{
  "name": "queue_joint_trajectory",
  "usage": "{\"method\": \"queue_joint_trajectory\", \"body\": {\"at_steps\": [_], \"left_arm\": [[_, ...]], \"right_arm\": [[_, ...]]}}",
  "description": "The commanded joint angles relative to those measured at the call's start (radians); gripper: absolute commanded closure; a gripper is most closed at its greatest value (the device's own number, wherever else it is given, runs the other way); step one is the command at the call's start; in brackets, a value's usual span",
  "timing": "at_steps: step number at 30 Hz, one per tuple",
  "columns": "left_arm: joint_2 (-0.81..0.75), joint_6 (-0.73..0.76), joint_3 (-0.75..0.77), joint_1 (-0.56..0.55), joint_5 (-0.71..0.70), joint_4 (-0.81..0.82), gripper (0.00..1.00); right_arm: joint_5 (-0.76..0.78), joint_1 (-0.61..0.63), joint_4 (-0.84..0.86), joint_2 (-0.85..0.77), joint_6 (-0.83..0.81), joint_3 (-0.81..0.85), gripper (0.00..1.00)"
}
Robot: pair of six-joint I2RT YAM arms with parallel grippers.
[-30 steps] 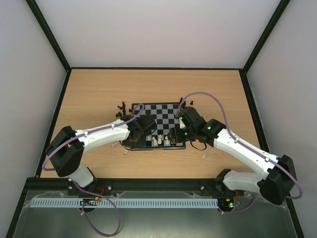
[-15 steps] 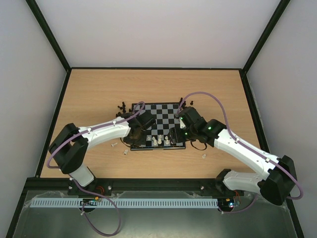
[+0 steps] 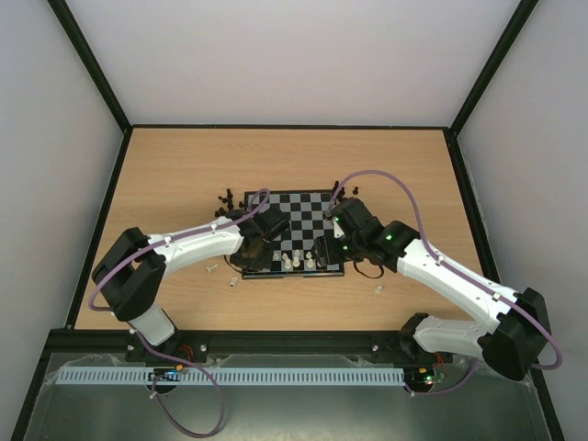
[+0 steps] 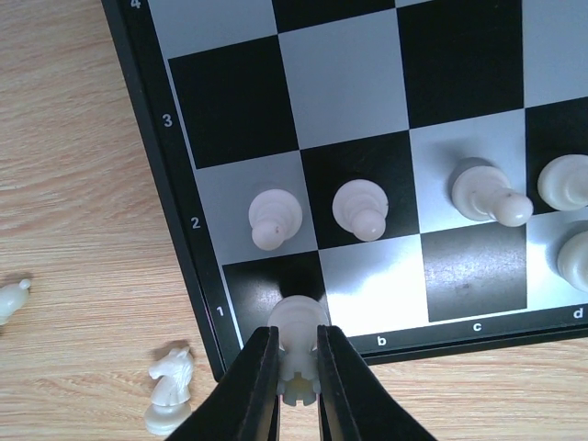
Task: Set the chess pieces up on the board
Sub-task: Place the chess piece on the chessboard, then pick up the chess piece at the center of the board.
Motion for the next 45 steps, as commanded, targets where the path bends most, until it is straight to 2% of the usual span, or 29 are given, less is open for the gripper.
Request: {"method": "queue_joint_trajectory", "body": {"at_steps": [1, 9, 14, 20, 28, 35, 38, 41, 45], "left_arm": [[0.009, 0.007, -0.016, 0.008, 0.0, -0.005, 0.88], [0.013, 0.007, -0.033, 0.012, -0.003, 0.009, 0.84], [0.011, 0.008, -0.031, 0.016, -0.001, 0.012, 0.74], [-0.01, 0.004, -0.017, 0.018, -0.005, -0.001, 0.73], [-0.17, -0.01, 0.04, 0.019, -0.05, -0.085, 0.7], [-0.301, 0.017, -0.004, 0.018, -0.052, 0.003, 0.42], [-0.348, 0.035, -0.062, 0.018, -0.012, 0.12, 0.36], [-0.367, 0.045, -0.111, 0.017, 0.052, 0.255, 0.3], [-0.383, 0.069, -0.169, 0.014, 0.118, 0.381, 0.14]], "right_arm": [[-0.001, -0.003, -0.019, -0.01, -0.007, -0.008, 0.36], [-0.002, -0.003, -0.018, -0.008, -0.007, -0.01, 0.36], [0.002, -0.005, -0.018, -0.007, -0.007, -0.01, 0.36], [0.004, -0.003, -0.019, -0.005, -0.007, -0.01, 0.36], [0.054, -0.008, -0.036, 0.024, 0.008, 0.0, 0.34], [0.159, -0.044, -0.101, 0.046, 0.094, 0.003, 0.14], [0.2, -0.053, -0.118, 0.029, 0.165, -0.029, 0.04], [0.25, -0.054, -0.143, 0.003, 0.274, -0.065, 0.03], [0.288, -0.054, -0.196, -0.015, 0.392, -0.114, 0.06]]}}
